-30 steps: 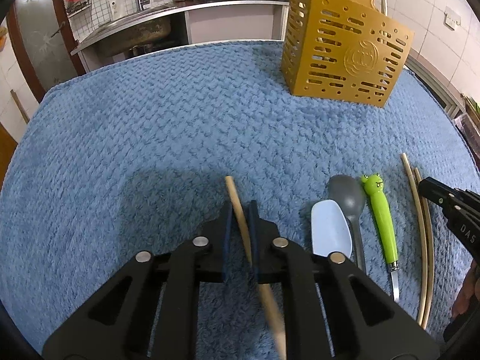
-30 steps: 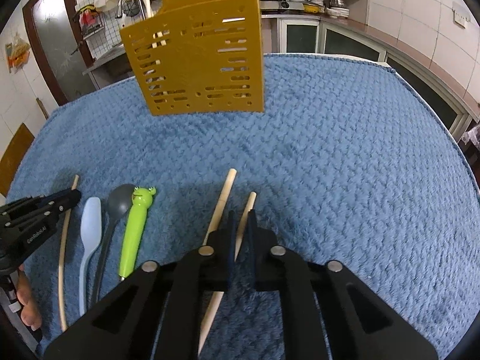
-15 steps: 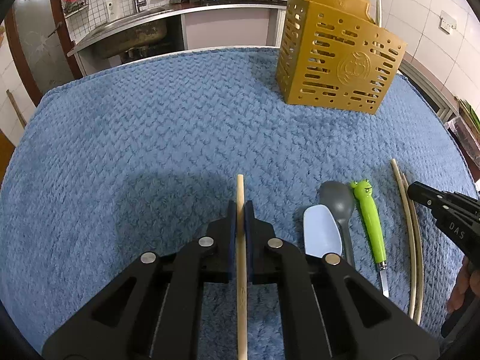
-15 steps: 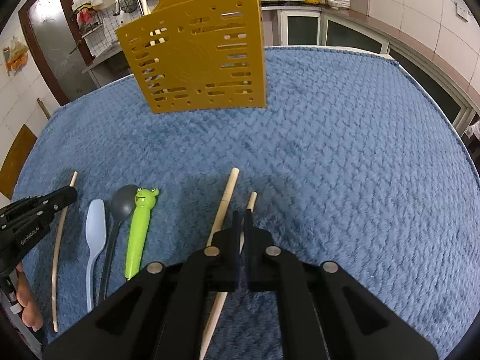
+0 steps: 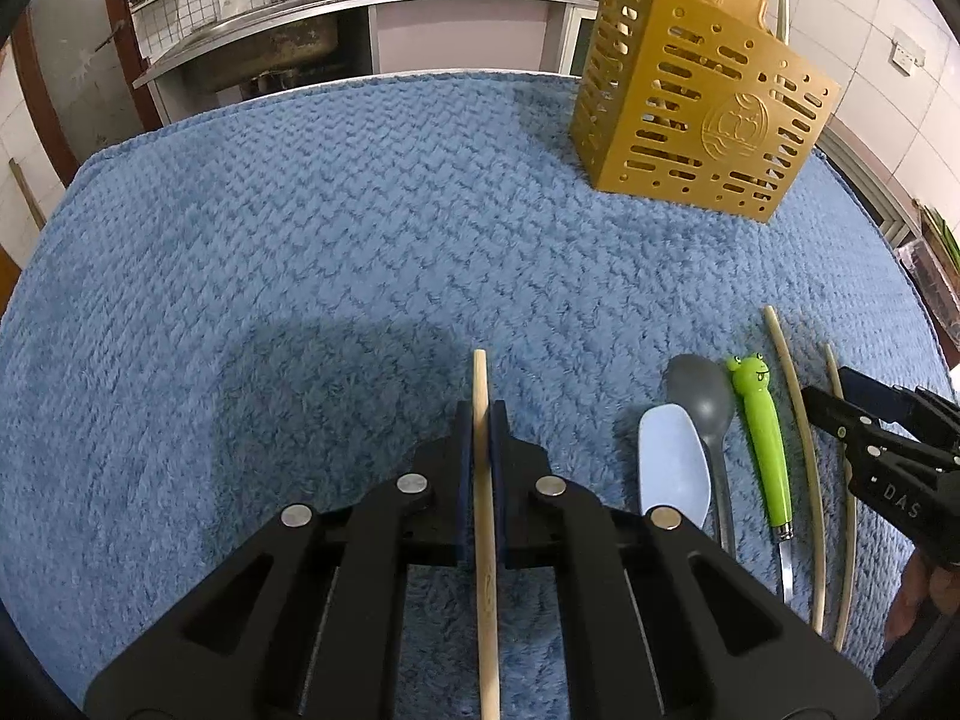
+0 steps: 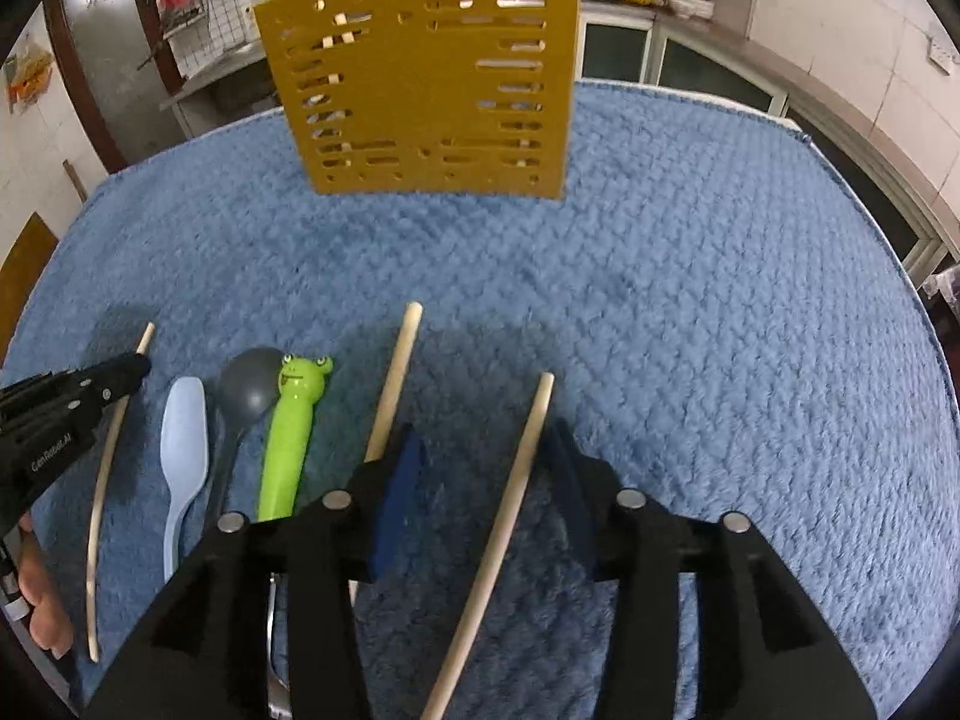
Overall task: Organize utensils
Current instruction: 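Lift the held chopsticks with both tools and carry them over the yellow holder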
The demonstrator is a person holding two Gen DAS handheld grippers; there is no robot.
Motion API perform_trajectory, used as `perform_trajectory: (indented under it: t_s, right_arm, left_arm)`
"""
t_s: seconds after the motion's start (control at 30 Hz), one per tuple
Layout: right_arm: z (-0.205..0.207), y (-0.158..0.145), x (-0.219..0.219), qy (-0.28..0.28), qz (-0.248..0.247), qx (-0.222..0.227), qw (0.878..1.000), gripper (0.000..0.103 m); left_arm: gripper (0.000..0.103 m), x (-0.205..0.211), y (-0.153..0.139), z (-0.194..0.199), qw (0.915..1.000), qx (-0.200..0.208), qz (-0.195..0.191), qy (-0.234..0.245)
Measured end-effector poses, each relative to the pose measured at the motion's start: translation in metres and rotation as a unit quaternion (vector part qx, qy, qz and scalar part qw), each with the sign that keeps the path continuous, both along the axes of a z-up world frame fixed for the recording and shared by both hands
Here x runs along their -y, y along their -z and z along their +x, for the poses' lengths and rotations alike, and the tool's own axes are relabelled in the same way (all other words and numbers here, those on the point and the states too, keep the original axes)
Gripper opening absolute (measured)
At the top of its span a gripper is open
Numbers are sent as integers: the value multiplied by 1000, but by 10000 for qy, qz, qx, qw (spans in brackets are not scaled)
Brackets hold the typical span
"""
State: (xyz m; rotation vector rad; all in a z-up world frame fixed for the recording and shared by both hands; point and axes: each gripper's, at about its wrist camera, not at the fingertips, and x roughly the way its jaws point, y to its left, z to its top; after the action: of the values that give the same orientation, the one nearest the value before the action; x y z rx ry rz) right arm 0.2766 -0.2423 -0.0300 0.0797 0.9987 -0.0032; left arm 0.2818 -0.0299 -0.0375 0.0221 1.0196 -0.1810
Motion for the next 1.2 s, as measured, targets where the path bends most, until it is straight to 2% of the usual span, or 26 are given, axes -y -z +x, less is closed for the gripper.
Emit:
perform_trajectory:
  t_s: [0.33,0.37,0.4,0.43,0.67,0.77,0.9,1.2]
  right_arm:
    - [-2,0,23,119,823,20,9965,34]
    - [-2,0,25,135,797,20,9967,28]
    - [-3,0,24,160,684,19,9975,18]
    - [-3,0,23,201,495,18,9986,16]
    - [6,-1,12,153,74,-103,9998,16]
    - [7,-2,16,112,153,-116,9998,8]
    - [2,-4,21,134,435,-2,9990,5]
    - [-15,-41,30,97,802,742,9940,6]
  left_arm:
    - [5,-3,1,2,10000,-20,-65,41]
    - [5,-2,2,2,10000,-18,-61,45]
    - [5,-2,2,2,10000,-14,-53,56]
    - [5,-1,2,2,10000,-10,-45,62]
    - [4,7,2,0,9997,77,200,104]
    - [4,2,1,1,9999,44,98,100]
    - [4,-3,-1,2,9999,-7,-119,46]
    - [4,-14,-42,-7,9961,497,-732,23]
